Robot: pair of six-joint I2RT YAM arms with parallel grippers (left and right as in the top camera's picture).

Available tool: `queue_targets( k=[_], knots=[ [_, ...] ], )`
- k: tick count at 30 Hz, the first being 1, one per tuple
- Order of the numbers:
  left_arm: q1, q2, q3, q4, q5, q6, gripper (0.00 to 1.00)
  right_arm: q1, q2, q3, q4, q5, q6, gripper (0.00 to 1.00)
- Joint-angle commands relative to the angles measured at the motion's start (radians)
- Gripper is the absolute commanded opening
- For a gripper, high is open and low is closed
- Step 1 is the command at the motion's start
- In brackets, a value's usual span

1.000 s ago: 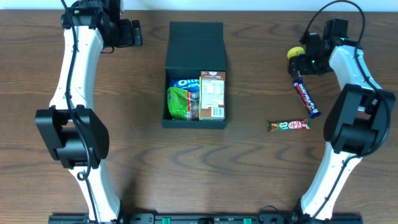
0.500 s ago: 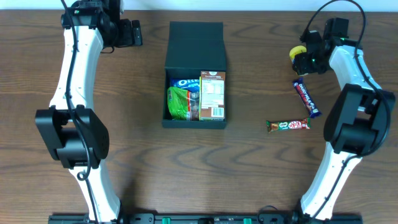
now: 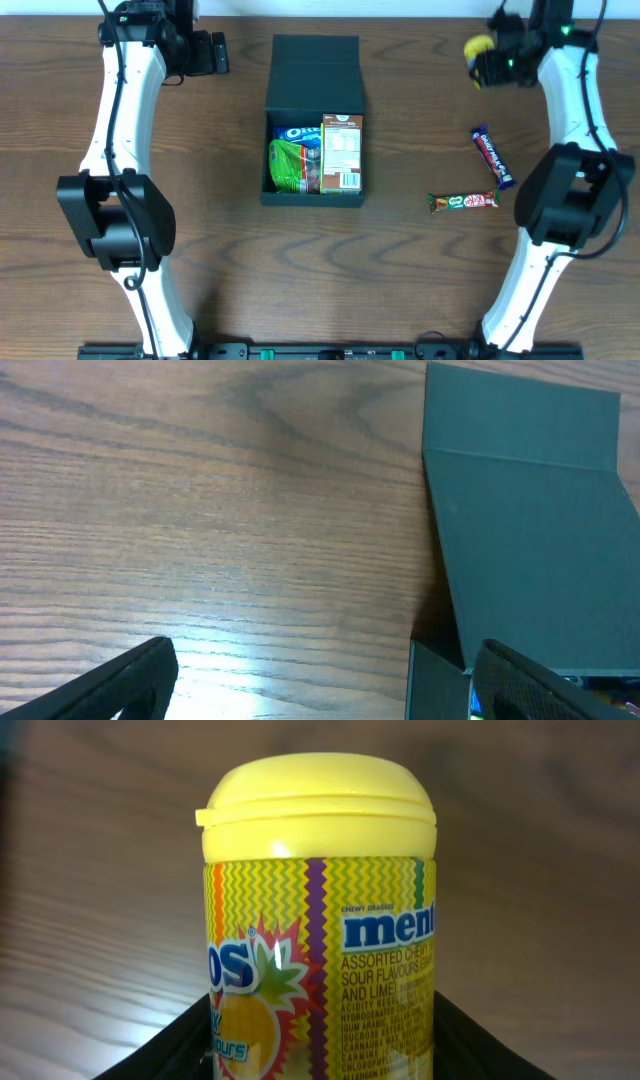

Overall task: Pack container
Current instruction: 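Carry the Mentos bottle with the right gripper into the box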

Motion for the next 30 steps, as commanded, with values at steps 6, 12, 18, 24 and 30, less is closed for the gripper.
queue_targets(
  k=[6,12,18,24,30],
  knots=[
    [0.003,-0.002,-0.009,-0.002,-0.010,0.003,0.95,0.225,-0.057,0.180,-0.166,-0.061,0.006,0.01],
    [0.003,-0.003,-0.009,-0.002,-0.062,0.011,0.96,0.404,-0.061,0.183,-0.251,-0.150,0.042,0.01],
    [0.005,-0.002,-0.009,0.003,-0.106,0.011,0.96,0.546,-0.061,0.183,-0.316,-0.150,0.184,0.01],
    [0.017,-0.003,-0.009,0.013,-0.109,0.011,0.96,0.636,-0.061,0.182,-0.372,-0.150,0.355,0.01],
    [0.031,-0.003,-0.009,0.013,-0.106,0.010,0.95,0.692,-0.061,0.140,-0.410,-0.126,0.540,0.01]
  ],
)
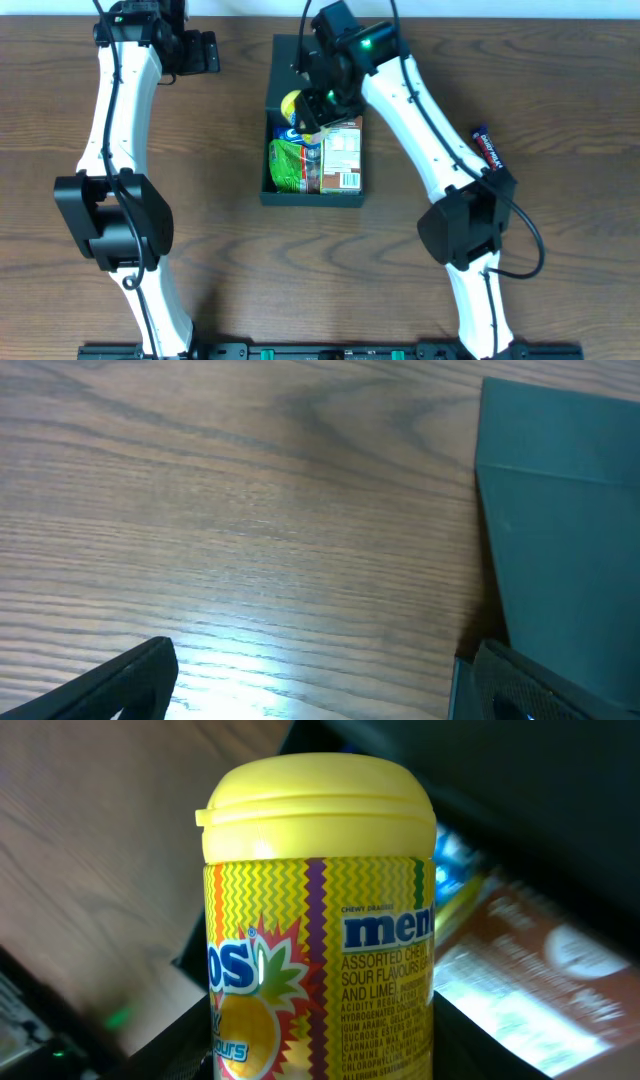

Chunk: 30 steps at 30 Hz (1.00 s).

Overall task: Pack container
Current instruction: 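Carry the Mentos bottle with the right gripper into the box, then lower the Mentos bottle beside the green bag and release it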

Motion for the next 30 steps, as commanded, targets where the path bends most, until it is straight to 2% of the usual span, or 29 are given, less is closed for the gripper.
queue_targets(
  k=[1,6,13,14,15,17,20,24,30],
  knots=[
    [0.016,-0.003,-0.008,-0.001,-0.014,0.006,0.95,0.032,-0.044,-0.027,-0.018,0.021,0.167,0.01],
    [0.029,-0.003,-0.008,-0.002,-0.013,0.003,0.96,0.064,-0.044,-0.069,-0.032,0.114,0.288,0.01],
    [0.037,-0.002,-0.008,-0.002,0.035,0.003,0.95,0.094,-0.044,-0.096,-0.035,0.141,0.309,0.02],
    [0.037,-0.003,-0.008,-0.002,0.035,0.003,0.96,0.096,-0.044,-0.096,-0.034,0.142,0.308,0.19],
    [0.037,-0.003,-0.008,-0.002,0.035,0.003,0.96,0.098,-0.044,-0.096,-0.035,0.145,0.308,0.43],
    [0.037,-0.003,-0.008,-0.002,0.035,0.003,0.95,0.098,-0.044,-0.096,-0.036,0.150,0.308,0.60],
    [0.037,-0.003,-0.008,-0.002,0.035,0.003,0.95,0.098,-0.044,-0.095,-0.035,0.164,0.308,0.99],
    [0.037,-0.003,-0.008,-0.002,0.035,0.003,0.95,0.096,-0.052,-0.093,-0.035,0.187,0.309,1.00],
    [0.037,-0.003,-0.008,-0.005,0.035,0.003,0.96,0.096,-0.098,-0.092,-0.018,0.323,0.304,0.99]
  ],
)
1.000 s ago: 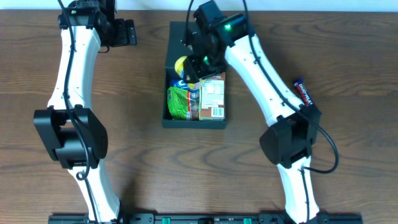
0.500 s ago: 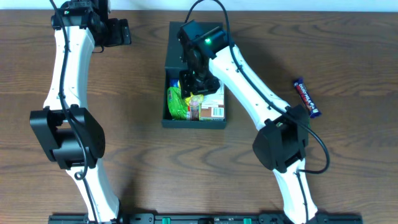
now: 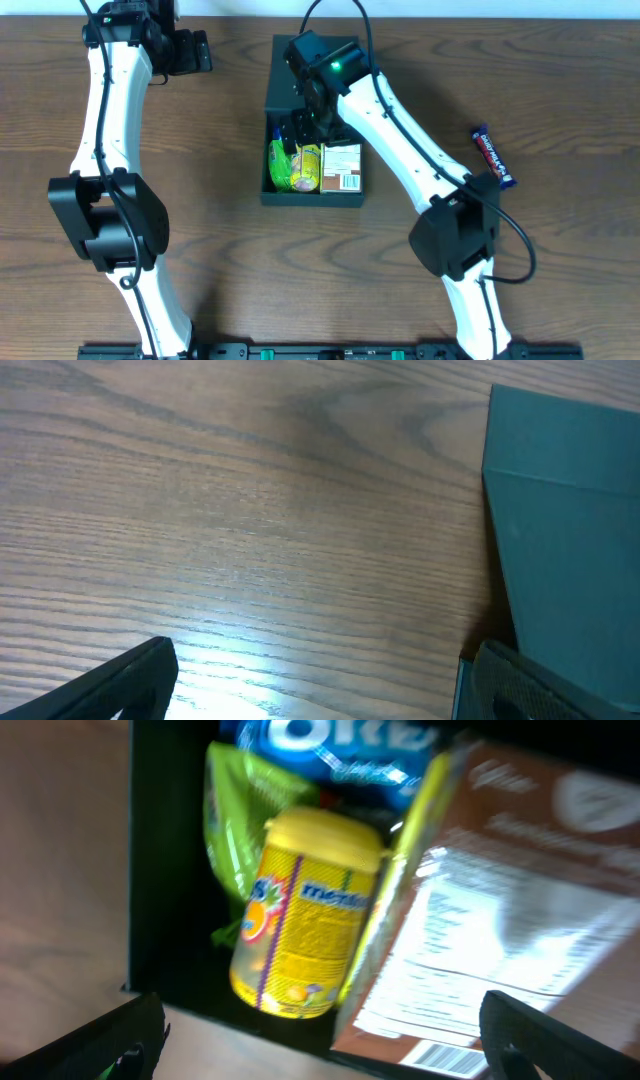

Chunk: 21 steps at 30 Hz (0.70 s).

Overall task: Pack container
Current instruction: 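Lower the Mentos bottle beside the green bag and release it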

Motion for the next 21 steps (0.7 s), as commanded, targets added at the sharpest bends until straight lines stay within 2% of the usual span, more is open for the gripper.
queue_targets(
  k=[1,5,6,7,8,9,15,21],
  knots=[
    [0.007,-0.002,-0.008,-0.004,0.004,0.003,0.95,0.012,-0.082,0.002,0.017,0.106,-0.019,0.99],
    [0.007,-0.003,-0.008,-0.004,0.004,0.003,0.95,0.011,-0.100,0.002,0.034,0.090,-0.130,0.99],
    [0.007,-0.003,-0.008,-0.004,0.003,0.003,0.95,0.011,-0.099,0.002,0.031,0.061,-0.179,0.92],
    [0.007,-0.003,-0.008,-0.004,0.003,0.003,0.95,0.011,-0.099,0.002,0.026,0.029,-0.226,0.72],
    [0.007,-0.003,-0.008,-0.004,0.003,0.003,0.95,0.012,-0.098,-0.001,0.021,-0.003,-0.265,0.31],
    [0.007,-0.003,-0.008,-0.004,0.003,0.003,0.96,0.013,-0.097,-0.001,0.016,-0.023,-0.287,0.04],
    [0.007,-0.003,-0.008,-0.003,0.003,0.003,0.96,0.025,-0.095,-0.014,-0.011,-0.057,-0.409,0.01],
    [0.007,-0.003,-0.008,-0.003,0.003,0.003,0.96,0.025,-0.095,-0.138,0.006,-0.194,-0.484,0.01]
  ],
)
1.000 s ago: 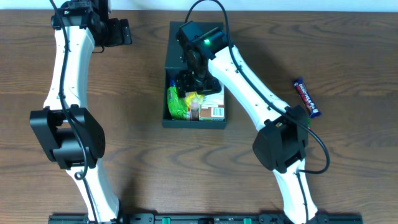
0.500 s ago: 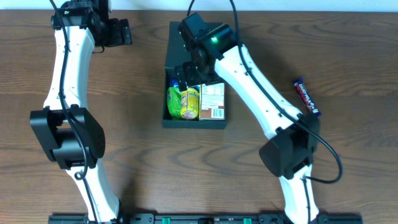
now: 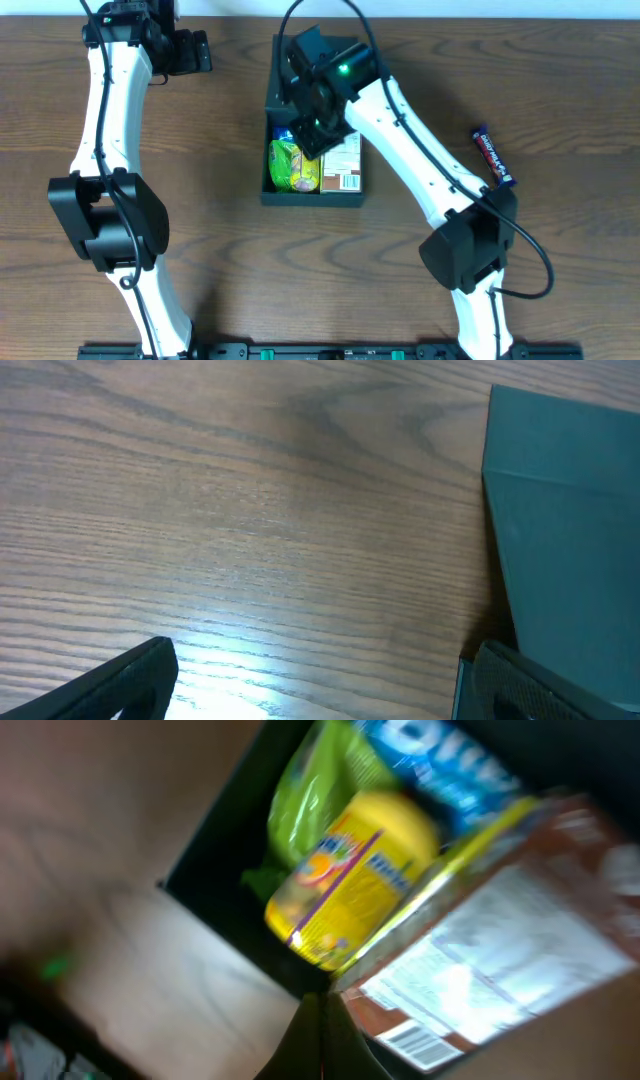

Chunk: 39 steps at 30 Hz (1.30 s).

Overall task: Pack container
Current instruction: 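Lower the Mentos bottle beside the green bag and release it, then withdraw the right gripper from the box to the right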

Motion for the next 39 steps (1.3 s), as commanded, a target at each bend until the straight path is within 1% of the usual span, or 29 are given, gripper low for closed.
queue_targets(
  k=[1,7,17,27,34,39],
  knots=[
    [0.007,-0.002,-0.008,-0.003,0.004,0.003,0.95,0.010,-0.014,-0.073,0.013,-0.098,-0.082,0.01],
    [0.007,-0.003,-0.008,-0.004,0.004,0.003,0.95,0.012,-0.014,-0.151,0.083,-0.138,-0.082,0.01],
    [0.007,-0.003,-0.008,-0.007,0.004,0.003,0.95,0.013,-0.014,-0.187,0.164,-0.137,-0.082,0.01],
    [0.007,-0.003,-0.008,-0.007,0.004,0.003,0.95,0.013,-0.014,-0.343,0.262,-0.137,-0.081,0.01],
    [0.007,-0.002,-0.008,-0.007,0.004,0.003,0.95,0.011,-0.014,-0.340,0.272,-0.138,-0.082,0.01],
    [0.007,-0.003,-0.008,-0.008,0.004,0.003,0.95,0.002,-0.028,-0.283,0.253,-0.138,-0.082,0.01]
  ],
)
